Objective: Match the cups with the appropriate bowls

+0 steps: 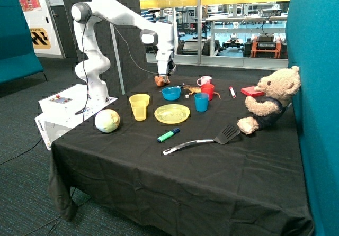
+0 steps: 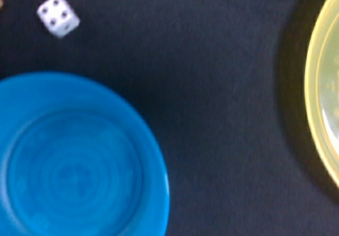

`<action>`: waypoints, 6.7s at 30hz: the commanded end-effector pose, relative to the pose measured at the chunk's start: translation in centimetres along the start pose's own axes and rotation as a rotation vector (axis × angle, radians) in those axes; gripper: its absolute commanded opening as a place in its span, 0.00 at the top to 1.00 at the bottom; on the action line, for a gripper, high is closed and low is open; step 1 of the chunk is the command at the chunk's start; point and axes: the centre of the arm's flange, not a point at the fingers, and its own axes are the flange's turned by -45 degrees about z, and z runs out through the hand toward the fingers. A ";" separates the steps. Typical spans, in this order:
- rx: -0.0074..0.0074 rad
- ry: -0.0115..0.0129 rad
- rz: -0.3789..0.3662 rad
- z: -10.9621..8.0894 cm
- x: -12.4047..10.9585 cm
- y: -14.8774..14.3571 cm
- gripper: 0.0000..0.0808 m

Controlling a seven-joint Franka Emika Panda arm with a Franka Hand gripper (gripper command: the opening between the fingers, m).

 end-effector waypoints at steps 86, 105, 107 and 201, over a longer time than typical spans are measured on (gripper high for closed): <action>-0.0012 -0.0023 0.480 0.4 10.7 2.7 0.37; -0.0012 -0.0023 0.471 -0.1 13.5 5.3 0.41; -0.0012 -0.0023 0.472 0.0 13.4 5.4 0.40; -0.0011 -0.0024 0.406 7.1 15.8 7.5 0.40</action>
